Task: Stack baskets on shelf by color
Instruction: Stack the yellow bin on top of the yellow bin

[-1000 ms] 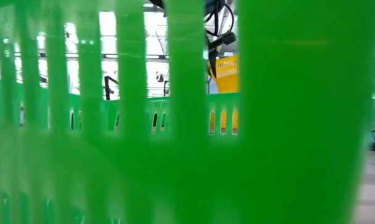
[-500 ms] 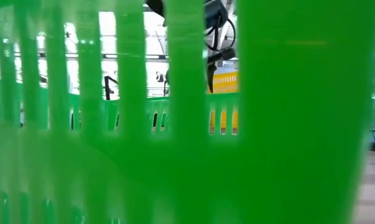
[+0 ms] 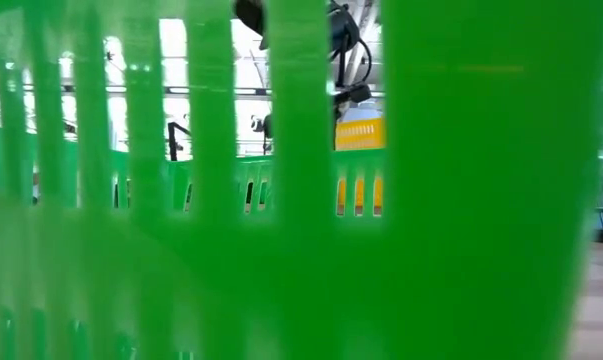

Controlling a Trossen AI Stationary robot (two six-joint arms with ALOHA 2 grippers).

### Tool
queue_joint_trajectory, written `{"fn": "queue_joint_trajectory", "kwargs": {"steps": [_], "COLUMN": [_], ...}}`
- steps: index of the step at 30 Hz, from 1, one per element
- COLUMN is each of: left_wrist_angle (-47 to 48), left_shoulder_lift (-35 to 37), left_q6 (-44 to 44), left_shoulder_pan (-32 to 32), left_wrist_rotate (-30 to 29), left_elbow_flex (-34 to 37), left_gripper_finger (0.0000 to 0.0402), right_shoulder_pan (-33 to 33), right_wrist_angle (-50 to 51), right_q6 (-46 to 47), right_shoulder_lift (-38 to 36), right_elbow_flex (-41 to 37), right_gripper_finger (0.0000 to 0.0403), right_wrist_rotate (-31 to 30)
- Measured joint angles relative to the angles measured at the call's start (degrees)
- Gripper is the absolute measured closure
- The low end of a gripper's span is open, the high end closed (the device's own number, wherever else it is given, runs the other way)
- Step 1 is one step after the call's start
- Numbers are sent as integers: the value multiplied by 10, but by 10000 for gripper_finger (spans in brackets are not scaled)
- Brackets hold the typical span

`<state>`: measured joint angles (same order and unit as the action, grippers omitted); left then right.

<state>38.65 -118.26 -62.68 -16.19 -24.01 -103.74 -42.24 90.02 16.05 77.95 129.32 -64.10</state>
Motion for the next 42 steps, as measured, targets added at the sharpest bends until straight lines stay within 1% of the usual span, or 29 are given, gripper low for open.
{"fn": "queue_joint_trajectory", "kwargs": {"steps": [5,15,21,24,33,38,42], "left_wrist_angle": [0,0,0,0,-13,-59,-63], "left_shoulder_lift": [0,0,0,0,0,0,0], "left_q6": [8,11,50,70,90,123,162], "left_shoulder_pan": [-9,-5,-5,-5,-5,-8,-15], "left_wrist_rotate": [28,32,41,52,63,106,151], "left_elbow_flex": [0,0,0,0,0,-1,-19], "left_gripper_finger": [401,401,397,385,326,300,289], "right_shoulder_pan": [0,0,0,0,0,0,0], "right_wrist_angle": [0,0,0,0,0,0,0], "right_q6": [0,0,0,0,0,0,0], "right_shoulder_lift": [0,0,0,0,0,0,0], "right_elbow_flex": [0,0,0,0,0,0,0], "right_gripper_finger": [402,402,402,402,402,402,402], "right_wrist_rotate": [0,0,-1,-1,-2,-2,-2]}}
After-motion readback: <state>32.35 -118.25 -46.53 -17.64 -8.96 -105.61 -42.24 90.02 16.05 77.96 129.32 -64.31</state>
